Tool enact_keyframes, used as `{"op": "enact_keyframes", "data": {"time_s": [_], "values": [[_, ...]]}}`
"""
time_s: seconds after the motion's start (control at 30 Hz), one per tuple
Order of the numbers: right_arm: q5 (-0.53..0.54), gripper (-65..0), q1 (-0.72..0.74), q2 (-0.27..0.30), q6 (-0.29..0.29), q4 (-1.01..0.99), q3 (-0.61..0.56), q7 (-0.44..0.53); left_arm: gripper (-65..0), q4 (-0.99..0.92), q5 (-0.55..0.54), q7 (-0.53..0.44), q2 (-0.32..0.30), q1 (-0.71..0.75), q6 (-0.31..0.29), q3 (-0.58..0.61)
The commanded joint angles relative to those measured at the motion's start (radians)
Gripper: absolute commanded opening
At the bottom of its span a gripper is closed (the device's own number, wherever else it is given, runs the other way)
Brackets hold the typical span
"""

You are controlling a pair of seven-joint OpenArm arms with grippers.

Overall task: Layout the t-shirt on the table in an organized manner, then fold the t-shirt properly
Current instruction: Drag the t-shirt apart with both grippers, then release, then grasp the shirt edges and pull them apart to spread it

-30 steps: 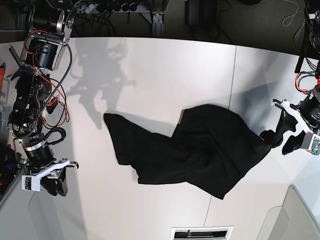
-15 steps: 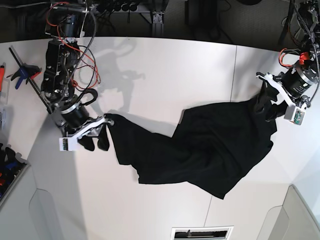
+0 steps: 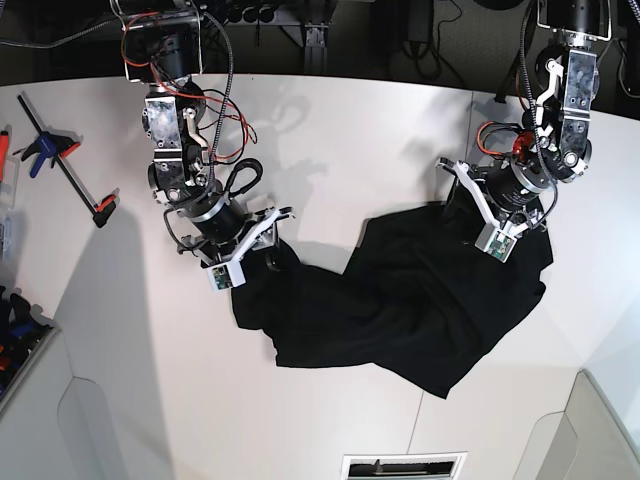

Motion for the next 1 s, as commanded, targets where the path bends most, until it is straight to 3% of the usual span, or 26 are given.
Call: {"op": "enact_keyframes", "data": {"time_s": [0.0, 0.07, 0.1, 0.17, 0.2, 0.23, 0.43, 0.53, 0.73, 0.83, 0.87, 0.9, 0.97], "values": [[0.000, -36.2, 0.020, 0.000, 0.004, 0.008, -0.002, 0.011, -37.4, 0.000, -0.010, -0.020, -0.003, -0.020, 0.022, 0.003], [0.000, -37.2, 0.027, 0.001, 0.003, 0.008, -0.002, 0.020, -50.0, -0.010, -0.001, -0.034, 0.001, -0.019, 0.037, 0.008], [-0.007, -40.7, 0.034, 0.004, 0.004, 0.008, -0.002, 0.024, -57.4, -0.010, 0.003, -0.038, 0.001, -0.018, 0.037, 0.008], [-0.026, -54.3, 0.053, 0.014, 0.005, 0.010, -0.002, 0.039, -65.0, -0.010, 0.021, -0.046, -0.004, -0.019, 0.038, 0.007], [-0.029, -63.0, 0.066, 0.017, 0.004, 0.010, -0.001, 0.042, -65.0, -0.010, 0.030, -0.055, -0.013, -0.018, 0.038, 0.007], [-0.029, -65.0, 0.079, 0.019, 0.004, 0.011, 0.002, 0.042, -65.0, -0.009, 0.031, -0.061, -0.028, -0.018, 0.039, 0.007], [-0.028, -65.0, 0.163, 0.028, 0.006, 0.044, 0.095, 0.041, -65.0, 0.039, 0.031, -0.060, -0.158, -0.018, 0.117, 0.002], [0.021, -65.0, 0.187, 0.065, 0.029, 0.084, 0.166, 0.041, -65.0, 0.097, 0.031, -0.060, -0.208, -0.018, 0.131, -0.027], [0.064, -65.0, 0.204, 0.151, 0.027, 0.132, 0.275, 0.038, -65.0, 0.144, 0.026, -0.052, -0.270, -0.018, 0.131, -0.150], [0.125, -65.0, 0.201, 0.184, -0.008, 0.131, 0.330, 0.036, -65.0, 0.144, -0.014, -0.038, -0.270, -0.018, 0.130, -0.202], [0.153, -59.3, 0.201, 0.189, -0.006, 0.131, 0.348, 0.033, -65.0, 0.144, -0.043, -0.033, -0.270, -0.018, 0.122, -0.206], [0.183, -49.0, 0.201, 0.189, -0.006, 0.131, 0.360, 0.021, -65.0, 0.144, -0.075, -0.031, -0.270, -0.018, 0.101, -0.206], [0.240, -33.9, 0.200, 0.188, -0.003, 0.131, 0.367, -0.017, -65.0, 0.144, -0.159, -0.016, -0.259, -0.018, 0.028, -0.204]]}}
